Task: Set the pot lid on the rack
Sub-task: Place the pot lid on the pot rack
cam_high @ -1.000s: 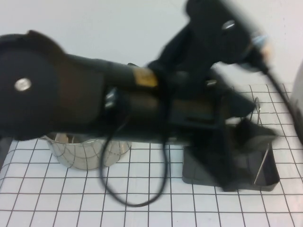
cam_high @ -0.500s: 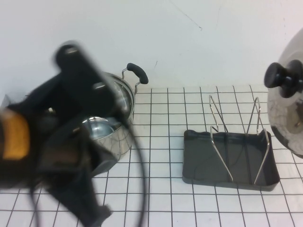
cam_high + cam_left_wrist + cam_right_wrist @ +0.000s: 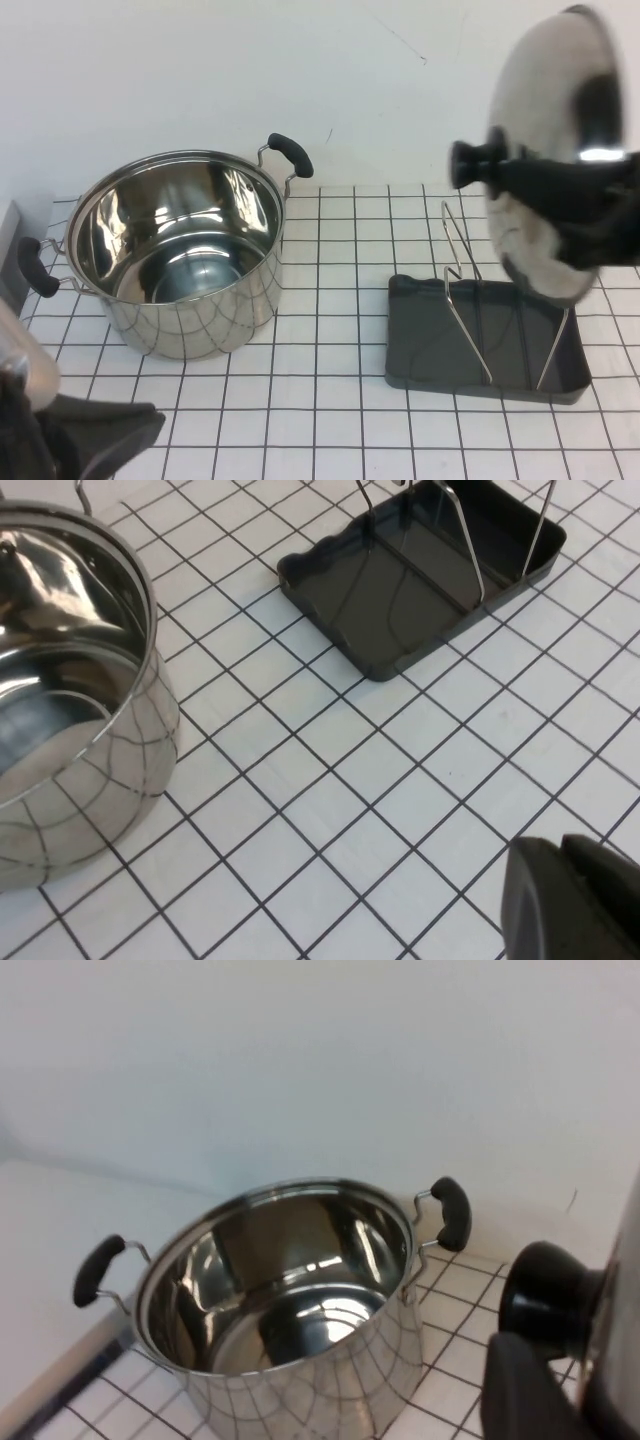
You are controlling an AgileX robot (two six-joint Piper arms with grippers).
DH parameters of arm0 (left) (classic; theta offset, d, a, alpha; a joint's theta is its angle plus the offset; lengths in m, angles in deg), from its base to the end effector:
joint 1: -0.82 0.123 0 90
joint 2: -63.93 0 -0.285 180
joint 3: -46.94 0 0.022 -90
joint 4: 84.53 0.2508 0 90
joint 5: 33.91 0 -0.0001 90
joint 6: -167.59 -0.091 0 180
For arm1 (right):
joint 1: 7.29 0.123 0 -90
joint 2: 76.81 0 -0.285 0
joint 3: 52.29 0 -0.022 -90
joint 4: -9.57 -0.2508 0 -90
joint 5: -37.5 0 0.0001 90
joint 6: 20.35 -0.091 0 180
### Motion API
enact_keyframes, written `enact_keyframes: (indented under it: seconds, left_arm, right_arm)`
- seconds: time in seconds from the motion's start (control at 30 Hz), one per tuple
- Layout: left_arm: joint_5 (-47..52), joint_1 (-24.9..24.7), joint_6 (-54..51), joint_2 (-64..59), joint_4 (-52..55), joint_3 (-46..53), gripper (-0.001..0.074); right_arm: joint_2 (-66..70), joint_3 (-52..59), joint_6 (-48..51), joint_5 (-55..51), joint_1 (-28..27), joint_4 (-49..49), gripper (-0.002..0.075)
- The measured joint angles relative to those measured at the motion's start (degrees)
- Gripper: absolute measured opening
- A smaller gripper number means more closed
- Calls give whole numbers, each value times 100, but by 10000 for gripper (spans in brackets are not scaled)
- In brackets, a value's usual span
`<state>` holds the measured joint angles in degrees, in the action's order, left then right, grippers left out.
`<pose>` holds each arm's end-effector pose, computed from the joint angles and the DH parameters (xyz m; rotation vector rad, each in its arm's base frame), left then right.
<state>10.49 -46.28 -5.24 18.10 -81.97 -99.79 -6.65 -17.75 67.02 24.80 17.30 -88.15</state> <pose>0.0833 -0.0855 0.3462 0.7656 2.0588 -0.4910 0.2081 0.1171 0.3288 -0.3831 1.7965 0.6319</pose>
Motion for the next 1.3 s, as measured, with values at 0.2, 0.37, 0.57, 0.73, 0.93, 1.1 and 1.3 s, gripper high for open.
enact_keyframes:
  seconds: [0.2, 0.37, 0.57, 0.73, 0.93, 1.1, 1.3]
  left_arm:
    - [-411, 0, 321, 164, -11, 519, -1]
    - [-786, 0, 538, 164, -68, 827, -1]
    - [-896, 0, 574, 172, -81, 1098, -1]
    - [-1034, 0, 587, 172, -81, 1258, -1]
    - [-1427, 0, 600, 172, 14, 1450, -1]
    - [-1465, 0, 624, 172, 407, 1484, -1]
    - [-1474, 0, 624, 172, 620, 1484, -1]
  right_arm:
    - [681, -361, 69, 832, 417, -91, 120]
    - [849, -303, -104, 1112, 417, -128, 120]
    - [954, -254, -238, 1165, 417, -141, 120]
    - [1245, -254, -390, 1045, 417, -149, 120]
    - [1664, -254, -556, 938, 417, -149, 120]
    - [1812, -249, -795, 1158, 417, -149, 120]
    - [1839, -249, -737, 1095, 417, -149, 128]
